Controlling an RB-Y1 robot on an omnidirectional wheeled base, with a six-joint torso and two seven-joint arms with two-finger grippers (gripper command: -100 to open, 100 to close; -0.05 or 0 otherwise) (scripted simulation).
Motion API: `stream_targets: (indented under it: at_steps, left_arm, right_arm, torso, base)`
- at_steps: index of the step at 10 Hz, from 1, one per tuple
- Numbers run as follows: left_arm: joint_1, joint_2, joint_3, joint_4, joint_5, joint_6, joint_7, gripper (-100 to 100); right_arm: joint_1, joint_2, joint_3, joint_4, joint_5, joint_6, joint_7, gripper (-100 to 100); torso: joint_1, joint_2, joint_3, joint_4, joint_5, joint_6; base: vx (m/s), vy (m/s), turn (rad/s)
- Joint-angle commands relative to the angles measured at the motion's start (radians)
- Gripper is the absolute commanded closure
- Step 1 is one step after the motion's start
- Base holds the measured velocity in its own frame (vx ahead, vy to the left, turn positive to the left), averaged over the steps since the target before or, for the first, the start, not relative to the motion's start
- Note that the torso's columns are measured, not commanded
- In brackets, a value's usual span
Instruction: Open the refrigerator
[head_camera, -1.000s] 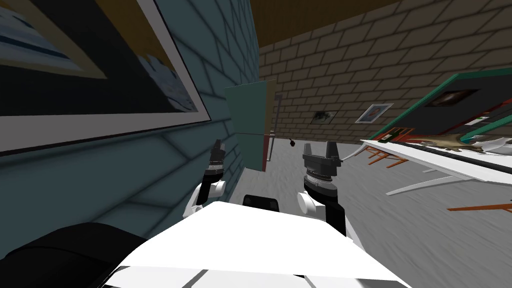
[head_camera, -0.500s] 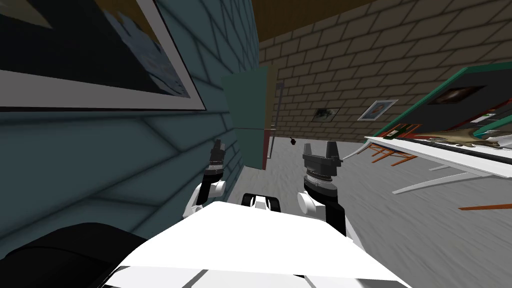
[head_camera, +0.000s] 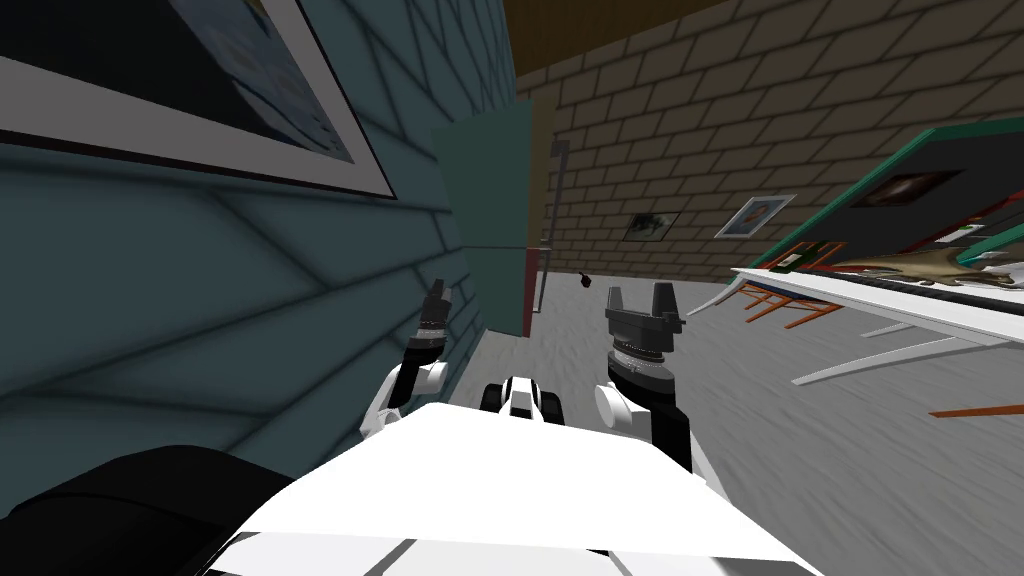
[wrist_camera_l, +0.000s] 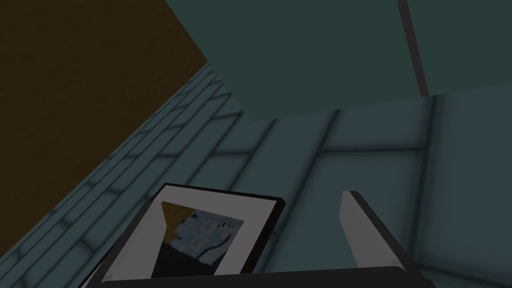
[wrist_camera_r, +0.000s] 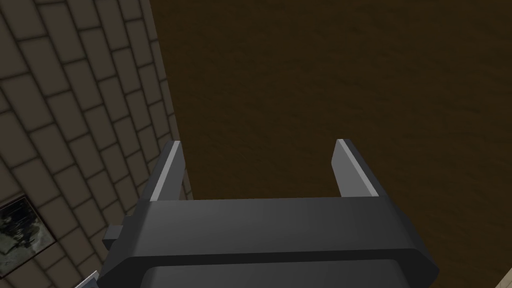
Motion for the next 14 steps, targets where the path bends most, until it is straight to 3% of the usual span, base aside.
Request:
stream_targets:
  at_steps: [1,14]
  left_arm:
    - [-0.011,0.054,0.014,0.012,0.022,0.038,0.011,-100]
    - [-0.075,0.321,0.125,0.085,0.193,0.306,0.096,-100]
  right_arm:
    - [0.000,0.000,0.000,0.000,0.000,0.000,0.000,0]
    - [0.000,0.000,0.000,0.000,0.000,0.000,0.000,0]
  torso:
    - [0.000,0.001,0.000,0.001,0.000,0.000]
    - [0.004,0.001,-0.001,0.001,0.001,0.000]
  base:
    - [0.056,-0.119,-0.034]
    - [0.100,-0.148,-0.046]
